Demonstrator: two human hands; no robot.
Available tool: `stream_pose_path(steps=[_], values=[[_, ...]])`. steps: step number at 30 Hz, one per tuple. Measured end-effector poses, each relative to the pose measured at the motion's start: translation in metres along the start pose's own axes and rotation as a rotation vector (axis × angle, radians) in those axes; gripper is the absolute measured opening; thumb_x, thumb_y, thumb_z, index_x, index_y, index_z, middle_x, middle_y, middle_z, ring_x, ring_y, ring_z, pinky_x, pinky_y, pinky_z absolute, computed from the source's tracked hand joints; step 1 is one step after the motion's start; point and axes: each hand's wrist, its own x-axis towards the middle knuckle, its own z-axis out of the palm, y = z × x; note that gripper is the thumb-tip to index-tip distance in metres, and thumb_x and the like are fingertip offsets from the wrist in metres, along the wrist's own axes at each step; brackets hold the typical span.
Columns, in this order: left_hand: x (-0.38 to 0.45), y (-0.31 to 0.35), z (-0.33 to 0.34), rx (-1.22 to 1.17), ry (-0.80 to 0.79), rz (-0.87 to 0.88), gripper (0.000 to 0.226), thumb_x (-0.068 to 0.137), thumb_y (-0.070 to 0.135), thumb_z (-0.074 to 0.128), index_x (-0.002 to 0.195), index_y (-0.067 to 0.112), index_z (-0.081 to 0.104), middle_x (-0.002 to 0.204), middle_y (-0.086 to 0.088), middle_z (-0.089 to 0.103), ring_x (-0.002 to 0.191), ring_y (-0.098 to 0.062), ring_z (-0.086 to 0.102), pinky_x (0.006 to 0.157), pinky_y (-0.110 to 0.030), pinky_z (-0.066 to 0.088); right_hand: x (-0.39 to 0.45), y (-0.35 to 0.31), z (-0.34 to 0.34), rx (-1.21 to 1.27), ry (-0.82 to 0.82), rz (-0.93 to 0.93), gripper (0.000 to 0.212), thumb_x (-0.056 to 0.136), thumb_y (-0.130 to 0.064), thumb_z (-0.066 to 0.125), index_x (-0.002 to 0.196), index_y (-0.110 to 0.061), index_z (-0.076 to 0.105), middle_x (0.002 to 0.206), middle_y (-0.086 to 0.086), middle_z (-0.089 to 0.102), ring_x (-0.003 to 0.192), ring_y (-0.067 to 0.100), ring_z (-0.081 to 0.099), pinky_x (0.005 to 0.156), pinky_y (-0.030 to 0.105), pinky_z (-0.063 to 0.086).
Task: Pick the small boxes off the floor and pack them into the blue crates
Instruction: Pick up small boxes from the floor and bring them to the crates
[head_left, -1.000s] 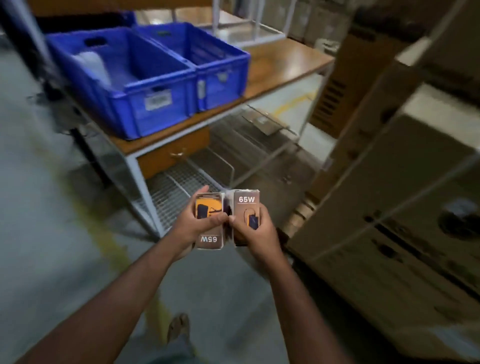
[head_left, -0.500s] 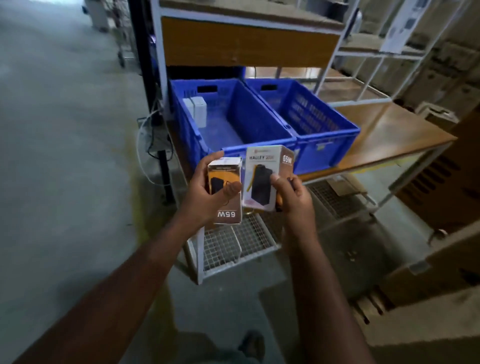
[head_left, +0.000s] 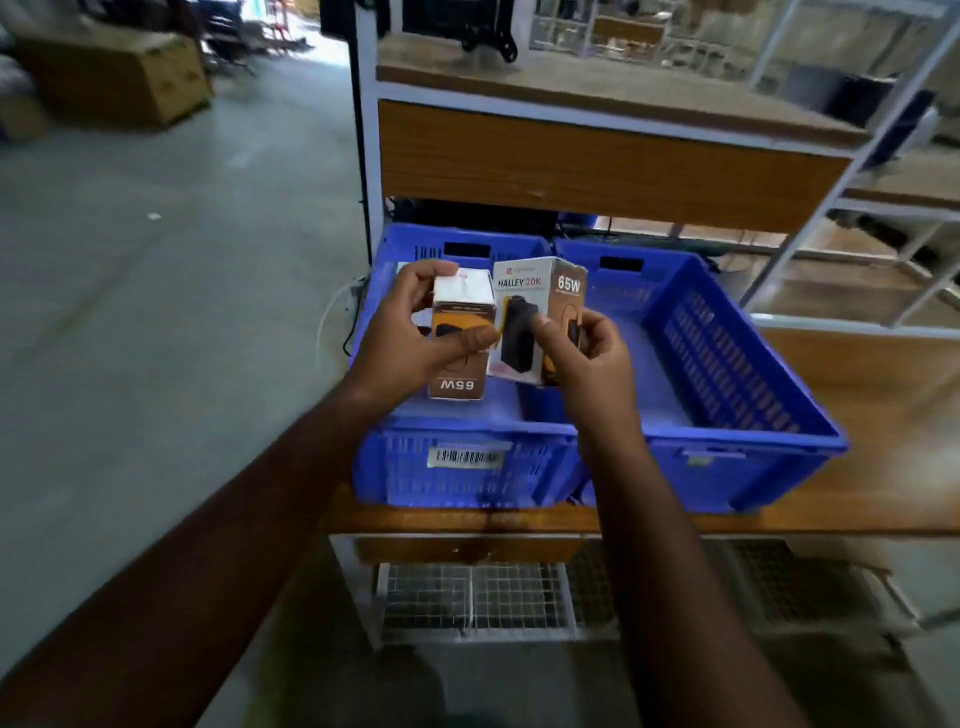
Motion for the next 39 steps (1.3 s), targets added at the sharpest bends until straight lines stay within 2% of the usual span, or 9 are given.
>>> stream_pose_path(steps=[4, 7, 12, 15, 18, 22, 27, 34, 39], values=[[0.033, -0.014, 0.012, 0.111, 0.033, -0.101, 0.072, 0.069, 0.007, 0.092, 0.128, 0.009, 0.051, 0.122, 0.001, 0.067, 0.104, 0.006, 0.064, 0.084, -0.019, 0.055, 0.054, 0.02, -0.002, -0.167, -0.026, 0.03, 0.048, 0.071, -0.066, 0.075, 0.105, -0.034, 0.064, 0.098, -0.012, 0.075, 0.09, 0.008, 0.073, 0.083, 0.048, 0.062], [0.067, -0.027, 0.016, 0.213, 0.046, -0.145, 0.072, 0.069, 0.008, 0.093, 0.128, 0.009, 0.051, 0.117, 0.006, 0.063, 0.095, 0.013, 0.062, 0.082, -0.016, 0.054, 0.086, 0.022, -0.001, -0.29, -0.009, 0.043, 0.053, 0.07, -0.066, 0.069, 0.11, -0.034, 0.052, 0.096, -0.014, 0.067, 0.09, 0.012, 0.068, 0.082, 0.046, 0.06], [0.127, -0.056, 0.013, 0.521, -0.068, -0.194, 0.087, 0.066, 0.024, 0.096, 0.138, 0.018, 0.049, 0.124, -0.002, 0.06, 0.108, -0.017, 0.061, 0.093, -0.039, 0.055, 0.134, 0.02, 0.015, -0.618, -0.052, 0.041, 0.055, 0.079, -0.058, 0.063, 0.112, -0.02, 0.042, 0.101, 0.002, 0.062, 0.099, 0.033, 0.06, 0.08, 0.04, 0.046], [0.161, -0.073, 0.01, 0.619, -0.166, -0.188, 0.077, 0.061, 0.026, 0.094, 0.127, 0.016, 0.057, 0.115, -0.006, 0.065, 0.105, -0.029, 0.065, 0.085, -0.051, 0.058, 0.153, 0.029, 0.028, -0.657, -0.033, 0.0, 0.058, 0.077, -0.054, 0.067, 0.115, -0.017, 0.044, 0.104, 0.006, 0.056, 0.109, 0.035, 0.057, 0.078, 0.039, 0.043], [0.202, -0.077, 0.016, 0.669, -0.237, -0.125, 0.063, 0.069, 0.015, 0.092, 0.123, 0.013, 0.059, 0.111, -0.008, 0.066, 0.106, -0.033, 0.065, 0.087, -0.048, 0.057, 0.167, 0.036, 0.033, -0.594, 0.042, -0.014, 0.068, 0.077, -0.05, 0.069, 0.129, -0.019, 0.039, 0.113, 0.01, 0.061, 0.11, 0.037, 0.06, 0.077, 0.039, 0.045], [0.245, -0.095, 0.031, 0.876, -0.357, -0.141, 0.076, 0.072, 0.028, 0.091, 0.136, 0.014, 0.053, 0.128, -0.009, 0.054, 0.115, -0.029, 0.057, 0.096, -0.04, 0.051, 0.185, 0.048, 0.04, -0.619, 0.041, -0.094, 0.098, 0.08, -0.046, 0.068, 0.158, -0.034, 0.01, 0.141, 0.012, 0.055, 0.115, 0.038, 0.063, 0.087, 0.045, 0.054], [0.265, -0.146, 0.04, 1.056, -0.408, -0.201, 0.085, 0.072, 0.036, 0.09, 0.143, 0.011, 0.049, 0.142, -0.018, 0.053, 0.127, -0.039, 0.054, 0.1, -0.043, 0.049, 0.196, 0.076, 0.06, -0.761, -0.012, -0.129, 0.062, 0.094, -0.04, 0.062, 0.149, -0.029, 0.036, 0.131, 0.016, 0.055, 0.11, 0.043, 0.063, 0.084, 0.046, 0.053], [0.271, -0.189, 0.032, 1.15, -0.387, -0.185, 0.105, 0.072, 0.046, 0.087, 0.157, 0.016, 0.032, 0.157, -0.015, 0.037, 0.143, -0.04, 0.035, 0.112, -0.051, 0.04, 0.207, 0.107, 0.076, -0.708, -0.104, 0.009, 0.068, 0.082, -0.031, 0.077, 0.135, -0.022, 0.036, 0.129, 0.01, 0.05, 0.1, 0.04, 0.064, 0.073, 0.037, 0.049], [0.276, -0.21, 0.038, 1.233, -0.409, -0.148, 0.104, 0.077, 0.049, 0.082, 0.158, 0.014, 0.028, 0.154, -0.019, 0.039, 0.139, -0.04, 0.04, 0.11, -0.047, 0.041, 0.217, 0.126, 0.091, -0.746, -0.135, 0.01, 0.059, 0.087, -0.021, 0.072, 0.133, -0.022, 0.036, 0.124, 0.012, 0.045, 0.09, 0.041, 0.061, 0.067, 0.038, 0.044]])
